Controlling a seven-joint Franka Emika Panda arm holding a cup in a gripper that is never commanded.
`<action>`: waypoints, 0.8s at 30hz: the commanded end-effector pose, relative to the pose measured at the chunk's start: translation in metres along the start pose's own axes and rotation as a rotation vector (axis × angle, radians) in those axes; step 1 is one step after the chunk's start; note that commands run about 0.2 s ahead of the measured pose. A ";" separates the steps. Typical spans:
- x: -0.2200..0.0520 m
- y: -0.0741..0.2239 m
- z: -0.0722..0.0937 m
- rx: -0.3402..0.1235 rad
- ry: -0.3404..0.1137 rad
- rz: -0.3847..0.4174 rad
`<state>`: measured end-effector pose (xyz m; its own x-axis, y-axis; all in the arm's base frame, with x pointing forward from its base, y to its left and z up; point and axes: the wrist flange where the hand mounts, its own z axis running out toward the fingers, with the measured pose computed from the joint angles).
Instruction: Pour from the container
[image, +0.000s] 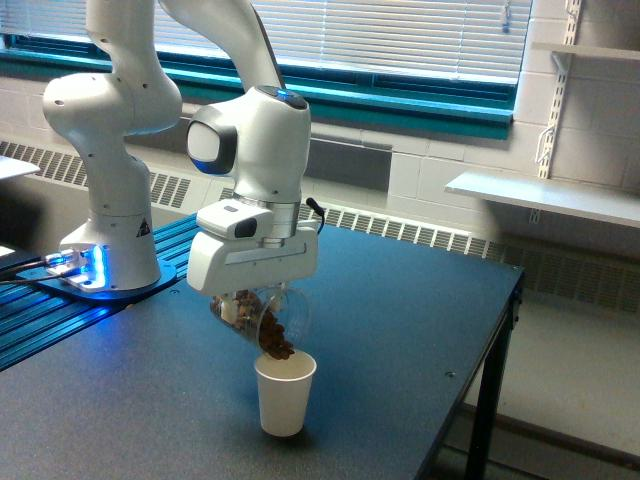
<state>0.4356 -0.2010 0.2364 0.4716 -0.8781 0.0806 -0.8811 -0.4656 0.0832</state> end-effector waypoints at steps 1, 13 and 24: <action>-0.001 -0.007 -0.003 -0.003 -0.006 -0.030; 0.005 -0.007 -0.004 -0.025 -0.010 -0.034; 0.007 -0.005 -0.004 -0.033 -0.017 -0.029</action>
<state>0.4415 -0.2024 0.2374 0.4865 -0.8715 0.0619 -0.8709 -0.4782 0.1133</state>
